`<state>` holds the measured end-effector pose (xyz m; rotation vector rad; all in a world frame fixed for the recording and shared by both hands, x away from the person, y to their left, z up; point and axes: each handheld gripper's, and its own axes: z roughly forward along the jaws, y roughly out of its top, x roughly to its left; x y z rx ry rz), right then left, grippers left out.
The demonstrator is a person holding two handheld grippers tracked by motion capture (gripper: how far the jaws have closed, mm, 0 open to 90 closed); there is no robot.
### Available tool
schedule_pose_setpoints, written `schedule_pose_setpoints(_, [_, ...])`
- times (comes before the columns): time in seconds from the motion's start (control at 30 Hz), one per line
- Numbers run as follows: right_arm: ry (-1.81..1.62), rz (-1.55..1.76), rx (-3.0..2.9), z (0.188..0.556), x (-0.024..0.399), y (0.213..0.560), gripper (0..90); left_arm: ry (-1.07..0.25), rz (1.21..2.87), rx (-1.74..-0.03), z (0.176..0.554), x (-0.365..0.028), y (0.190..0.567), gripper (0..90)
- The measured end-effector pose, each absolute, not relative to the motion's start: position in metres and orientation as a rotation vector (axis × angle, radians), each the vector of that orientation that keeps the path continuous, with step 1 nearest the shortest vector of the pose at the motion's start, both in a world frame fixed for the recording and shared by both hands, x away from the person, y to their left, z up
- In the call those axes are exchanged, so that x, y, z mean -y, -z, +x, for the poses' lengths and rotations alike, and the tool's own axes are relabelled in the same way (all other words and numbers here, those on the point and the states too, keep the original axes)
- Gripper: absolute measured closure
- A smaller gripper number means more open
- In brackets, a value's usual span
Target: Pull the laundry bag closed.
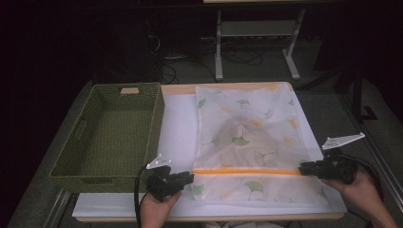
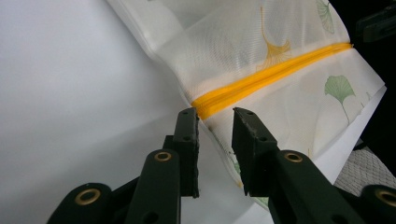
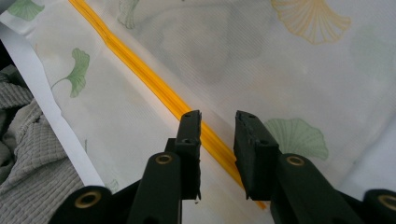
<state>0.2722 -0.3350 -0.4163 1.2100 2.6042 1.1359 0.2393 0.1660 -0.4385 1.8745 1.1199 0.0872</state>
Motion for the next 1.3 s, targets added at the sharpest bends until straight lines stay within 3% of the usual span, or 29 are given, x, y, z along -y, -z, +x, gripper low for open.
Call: schedule_pose_setpoints(1.3, [-1.185,0.997,-2.638,0.274,0.275,0.399,53.6,-0.19,1.879,-1.115,0.249,-0.153,0.423,49.4])
